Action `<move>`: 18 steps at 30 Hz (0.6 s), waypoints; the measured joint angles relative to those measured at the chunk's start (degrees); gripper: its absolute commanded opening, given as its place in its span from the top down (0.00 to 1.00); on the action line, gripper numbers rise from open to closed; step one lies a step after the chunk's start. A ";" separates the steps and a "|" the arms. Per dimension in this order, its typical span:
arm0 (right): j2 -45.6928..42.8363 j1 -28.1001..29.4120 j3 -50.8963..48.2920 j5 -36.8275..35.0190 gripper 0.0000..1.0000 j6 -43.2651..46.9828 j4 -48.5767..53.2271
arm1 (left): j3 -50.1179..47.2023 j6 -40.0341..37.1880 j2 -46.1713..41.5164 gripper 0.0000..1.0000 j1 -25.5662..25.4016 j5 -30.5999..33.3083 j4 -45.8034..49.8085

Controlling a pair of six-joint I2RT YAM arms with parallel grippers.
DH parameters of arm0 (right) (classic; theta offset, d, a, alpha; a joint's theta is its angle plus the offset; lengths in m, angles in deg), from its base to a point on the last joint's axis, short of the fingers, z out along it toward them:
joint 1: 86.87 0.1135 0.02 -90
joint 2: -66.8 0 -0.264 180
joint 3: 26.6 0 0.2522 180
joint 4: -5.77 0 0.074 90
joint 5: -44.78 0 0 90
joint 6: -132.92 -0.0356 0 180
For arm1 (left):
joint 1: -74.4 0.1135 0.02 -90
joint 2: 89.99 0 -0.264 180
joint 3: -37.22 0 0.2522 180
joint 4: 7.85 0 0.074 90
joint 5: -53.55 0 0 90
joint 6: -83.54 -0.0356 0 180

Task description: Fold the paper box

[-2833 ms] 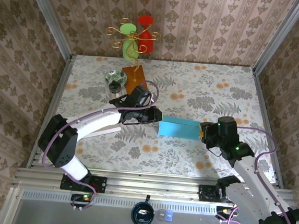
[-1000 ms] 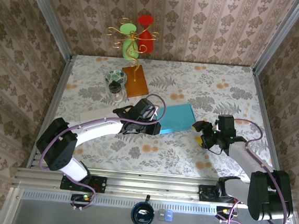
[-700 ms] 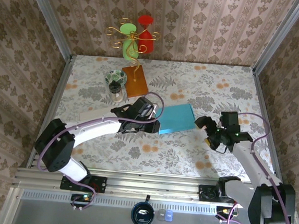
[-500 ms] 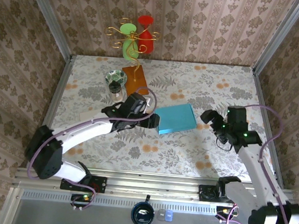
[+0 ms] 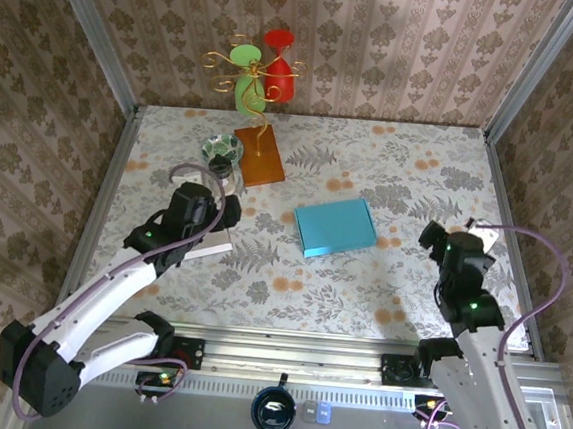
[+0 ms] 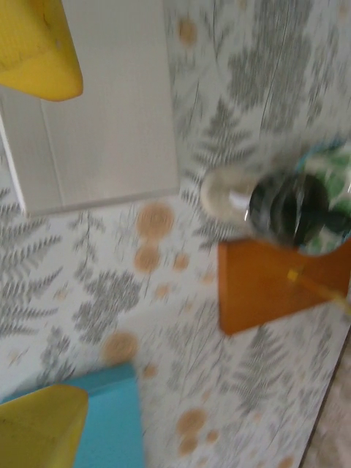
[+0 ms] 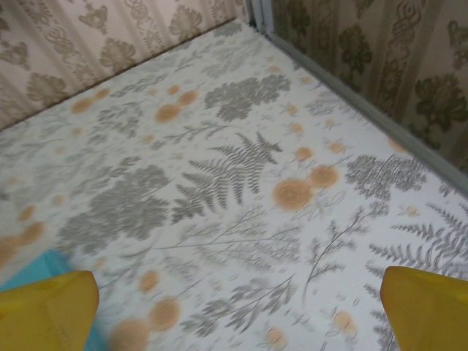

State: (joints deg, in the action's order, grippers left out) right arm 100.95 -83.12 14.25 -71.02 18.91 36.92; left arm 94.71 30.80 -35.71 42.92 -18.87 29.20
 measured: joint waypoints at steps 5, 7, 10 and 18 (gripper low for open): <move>9.75 -0.13 -10.05 0.37 0.00 7.21 -18.51 | -1.44 1.01 -0.76 0.00 3.02 7.56 3.13; 17.44 -0.15 -10.62 2.14 0.00 9.38 -26.23 | -2.47 1.11 -0.76 0.00 3.98 9.73 3.74; 29.22 -0.26 -10.60 5.27 0.00 12.20 -38.84 | -3.80 1.07 -0.37 0.00 6.32 11.98 4.02; 48.02 -3.13 -8.15 12.35 0.00 16.57 -60.39 | -4.87 -2.40 2.93 0.00 13.51 12.52 1.49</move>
State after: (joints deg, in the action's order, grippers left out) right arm 148.97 -86.25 6.10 -58.67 35.48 -23.47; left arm 89.83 28.39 -32.78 56.42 -6.34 30.68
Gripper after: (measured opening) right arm 0.999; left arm 0.999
